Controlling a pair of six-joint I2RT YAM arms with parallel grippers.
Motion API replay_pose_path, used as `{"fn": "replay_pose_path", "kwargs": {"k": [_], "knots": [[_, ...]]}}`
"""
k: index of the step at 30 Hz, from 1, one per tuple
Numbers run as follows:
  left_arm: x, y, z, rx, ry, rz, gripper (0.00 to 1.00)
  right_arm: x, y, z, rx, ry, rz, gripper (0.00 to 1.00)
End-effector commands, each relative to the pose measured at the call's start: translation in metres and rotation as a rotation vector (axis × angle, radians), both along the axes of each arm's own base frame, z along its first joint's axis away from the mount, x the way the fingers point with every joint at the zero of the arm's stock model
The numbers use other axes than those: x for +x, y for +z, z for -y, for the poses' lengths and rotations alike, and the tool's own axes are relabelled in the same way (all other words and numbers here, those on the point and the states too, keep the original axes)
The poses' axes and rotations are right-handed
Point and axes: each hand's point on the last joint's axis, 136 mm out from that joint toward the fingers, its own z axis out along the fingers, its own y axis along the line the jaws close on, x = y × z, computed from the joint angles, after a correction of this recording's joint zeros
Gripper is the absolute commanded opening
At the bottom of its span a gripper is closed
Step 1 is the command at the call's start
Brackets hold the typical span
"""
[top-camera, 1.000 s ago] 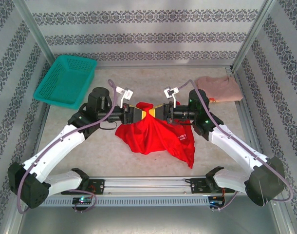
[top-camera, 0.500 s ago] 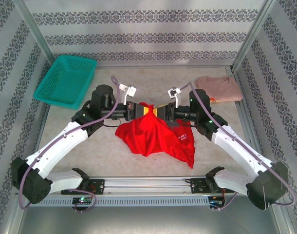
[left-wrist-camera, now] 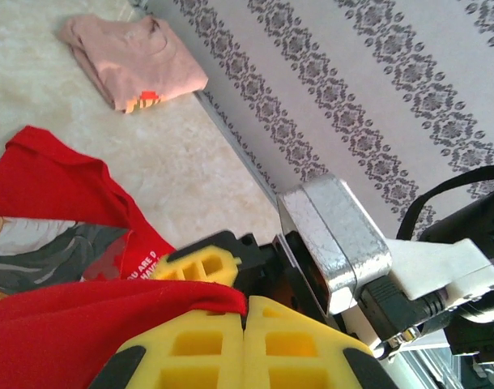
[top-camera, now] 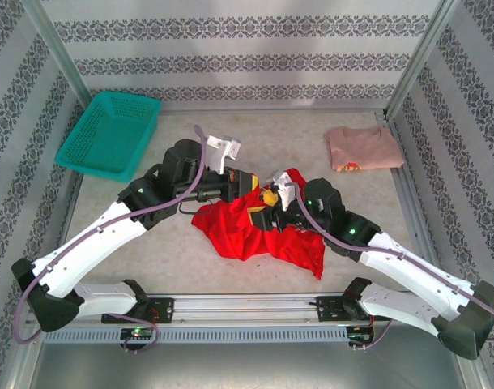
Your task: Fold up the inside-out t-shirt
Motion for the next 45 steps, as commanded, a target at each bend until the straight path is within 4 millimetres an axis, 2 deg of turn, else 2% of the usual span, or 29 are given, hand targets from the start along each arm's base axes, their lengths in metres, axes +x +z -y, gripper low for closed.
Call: {"fn": "replay_pose_path", "kwargs": {"k": [1,4,5,7,8,11,14,17,19,22,27,30,33,35,37,41,45], "knots": [[-0.005,0.006,0.003,-0.020,-0.010,-0.006,0.00,0.018,0.026,-0.014,0.040,-0.007,0.104,0.49],[0.001,0.005,-0.004,0.023,0.029,0.025,0.00,0.015,0.026,-0.020,0.082,0.044,0.055,0.08],[0.003,0.004,-0.007,0.036,0.043,0.038,0.00,0.015,0.024,-0.018,0.099,0.044,0.030,0.00],[0.013,0.003,-0.014,0.062,0.089,0.070,0.00,0.014,0.024,-0.011,0.172,0.050,-0.034,0.00],[0.018,0.001,-0.018,0.079,0.112,0.087,0.03,0.015,0.027,-0.007,0.206,0.045,-0.054,0.00],[0.033,-0.011,-0.040,0.184,0.190,0.143,0.37,0.016,0.039,0.004,0.344,0.048,-0.117,0.00],[0.024,-0.020,-0.048,0.229,0.153,0.172,0.51,0.017,0.046,0.008,0.411,0.049,-0.155,0.00],[0.007,-0.028,-0.041,0.199,0.058,0.161,0.56,0.016,0.049,0.009,0.438,0.061,-0.174,0.00],[0.001,-0.037,-0.034,0.183,0.006,0.140,0.55,0.016,0.048,0.011,0.434,0.063,-0.168,0.00],[0.005,-0.053,-0.029,0.229,-0.014,0.112,0.50,0.016,0.049,0.014,0.441,0.063,-0.162,0.00],[0.016,-0.058,-0.017,0.236,-0.038,0.117,0.44,0.014,0.048,0.016,0.440,0.072,-0.163,0.00],[0.020,-0.064,-0.012,0.259,-0.053,0.107,0.36,0.012,0.049,0.017,0.445,0.076,-0.161,0.00],[0.025,-0.069,-0.010,0.260,-0.048,0.091,0.22,0.011,0.048,0.018,0.438,0.077,-0.161,0.00],[0.028,-0.064,-0.012,0.245,-0.040,0.100,0.08,0.012,0.043,0.021,0.422,0.066,-0.165,0.00],[0.028,-0.056,-0.015,0.212,-0.037,0.112,0.00,0.014,0.037,0.026,0.402,0.045,-0.165,0.00],[0.017,-0.034,-0.024,0.104,-0.083,0.151,0.00,0.017,0.023,0.041,0.345,-0.017,-0.140,0.00],[0.005,-0.014,-0.032,-0.031,-0.137,0.176,0.00,0.016,0.018,0.046,0.325,-0.033,-0.118,0.02]]}}
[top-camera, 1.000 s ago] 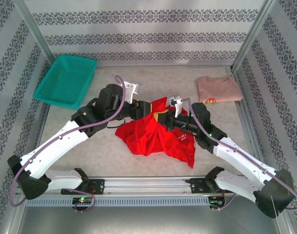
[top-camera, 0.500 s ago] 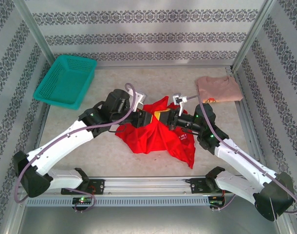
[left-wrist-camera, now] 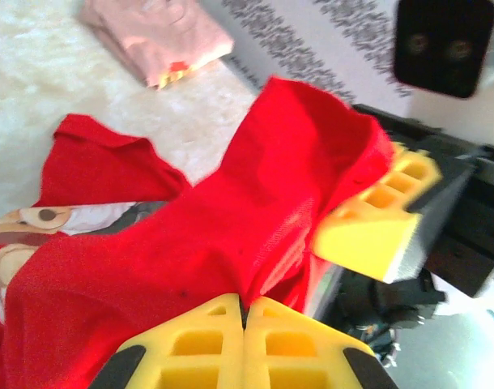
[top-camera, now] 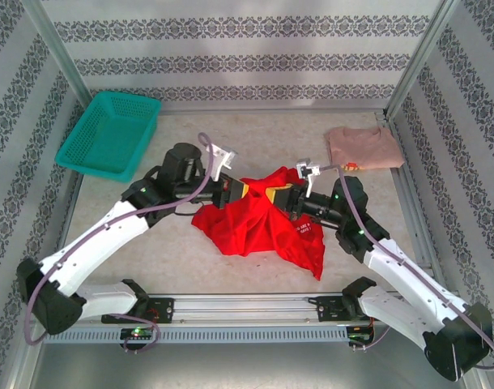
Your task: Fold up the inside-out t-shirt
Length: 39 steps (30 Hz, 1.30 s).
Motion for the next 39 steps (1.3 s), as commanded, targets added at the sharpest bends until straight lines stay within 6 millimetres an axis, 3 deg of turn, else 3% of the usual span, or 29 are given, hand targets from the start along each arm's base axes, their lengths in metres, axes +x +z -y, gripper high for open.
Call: {"fn": "replay_pose_path", "kwargs": {"k": [1,5,7,12,15,17,21,23,25,27,31,35,39], "knots": [[-0.007,0.035,-0.007,-0.161,-0.057,0.057,0.00,0.002,-0.011,0.008,-0.047,-0.035,0.028,0.03],[-0.018,0.050,-0.015,-0.227,-0.115,0.083,0.00,0.004,-0.018,0.010,-0.066,-0.048,0.021,0.10],[-0.021,0.054,-0.021,-0.237,-0.117,0.097,0.00,0.003,-0.021,0.010,-0.072,-0.046,0.025,0.18],[-0.015,0.051,-0.026,-0.247,-0.086,0.086,0.00,0.000,-0.026,0.007,-0.065,-0.020,0.030,0.26],[-0.019,0.050,-0.024,-0.260,-0.116,0.086,0.00,0.002,-0.029,0.009,-0.080,-0.038,0.010,0.27],[-0.021,0.051,-0.024,-0.264,-0.126,0.102,0.00,0.006,-0.033,0.012,-0.106,-0.070,-0.009,0.22],[-0.027,0.052,-0.024,-0.275,-0.158,0.128,0.00,0.006,-0.034,0.009,-0.125,-0.078,0.008,0.00],[-0.013,0.035,-0.035,-0.196,-0.043,0.107,0.00,0.000,-0.021,0.008,-0.100,-0.073,0.061,0.00],[0.010,0.000,-0.060,-0.031,0.166,0.041,0.00,-0.005,-0.004,0.011,-0.058,-0.089,0.127,0.00],[0.019,-0.031,-0.081,0.088,0.296,-0.022,0.00,-0.012,0.011,0.013,-0.026,-0.080,0.183,0.00],[0.012,-0.056,-0.083,0.120,0.296,-0.107,0.14,-0.026,0.017,-0.006,-0.034,0.013,0.216,0.00],[0.002,-0.053,-0.076,0.072,0.246,-0.118,0.35,-0.032,0.004,-0.027,-0.102,0.068,0.221,0.00],[-0.007,-0.048,-0.068,0.026,0.212,-0.124,0.52,-0.028,0.003,-0.032,-0.103,0.066,0.207,0.00]]}}
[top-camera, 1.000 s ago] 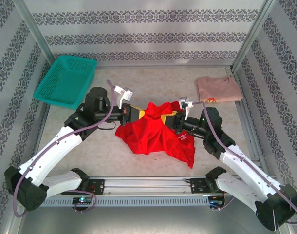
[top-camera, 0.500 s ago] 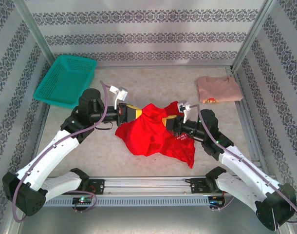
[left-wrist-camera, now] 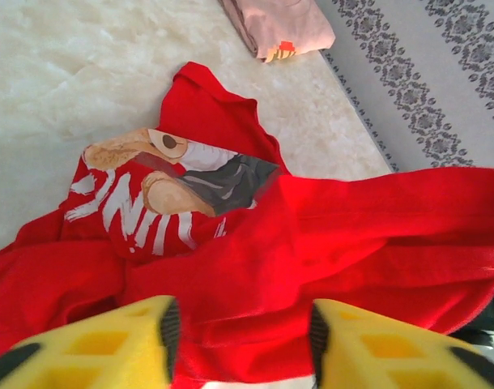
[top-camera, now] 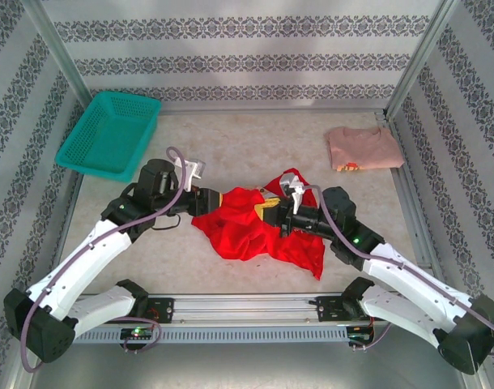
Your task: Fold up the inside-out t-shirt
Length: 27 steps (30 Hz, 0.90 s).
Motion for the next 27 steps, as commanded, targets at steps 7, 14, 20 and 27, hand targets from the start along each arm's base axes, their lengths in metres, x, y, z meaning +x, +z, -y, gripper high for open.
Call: {"fn": "replay_pose_path", "kwargs": {"k": [7,14,20,27], "knots": [[0.001,-0.019,0.001,0.128,0.015,-0.004,0.69,0.002,0.024,-0.012,0.009,0.021,0.064,0.00],[0.016,-0.022,0.029,0.093,-0.057,-0.036,0.73,0.001,0.023,-0.013,0.001,0.026,0.067,0.00],[0.023,-0.040,0.035,0.132,-0.069,-0.096,0.52,0.000,0.024,-0.012,-0.002,0.025,0.074,0.00],[0.023,-0.041,0.034,0.178,-0.094,-0.121,0.13,0.005,0.025,-0.004,-0.042,-0.026,0.104,0.00]]}}
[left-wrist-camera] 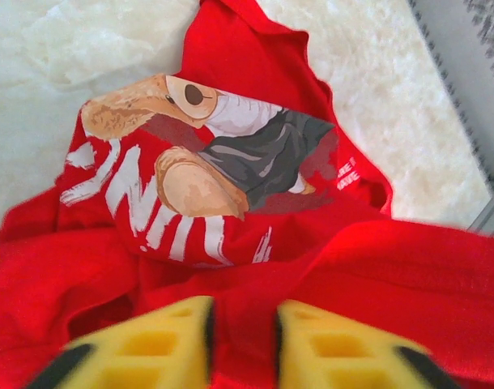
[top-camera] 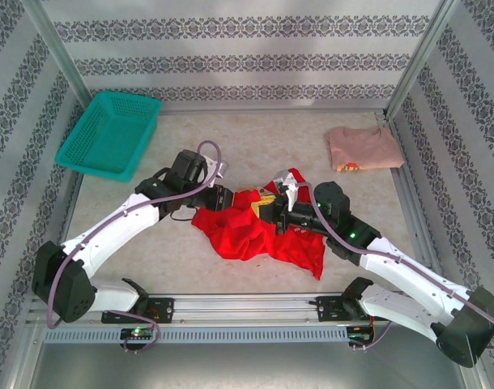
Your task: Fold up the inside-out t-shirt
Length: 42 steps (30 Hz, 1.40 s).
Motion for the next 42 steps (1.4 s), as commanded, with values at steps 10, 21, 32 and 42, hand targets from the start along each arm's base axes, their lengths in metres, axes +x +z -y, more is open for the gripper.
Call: {"fn": "replay_pose_path", "kwargs": {"k": [10,21,32,42], "knots": [[-0.015,0.120,-0.018,-0.391,-0.005,0.160,0.00,0.013,0.023,0.039,-0.051,-0.222,0.156,0.00],[-0.033,0.143,-0.043,-0.432,0.020,0.134,0.00,0.017,0.017,0.051,-0.115,-0.264,0.172,0.00],[-0.050,0.143,-0.027,-0.535,-0.122,0.133,0.00,0.034,-0.003,0.042,-0.073,-0.269,0.005,0.11],[-0.038,0.094,-0.041,-0.337,-0.034,0.088,0.00,0.039,-0.053,0.044,-0.192,-0.311,-0.143,0.29]]}}
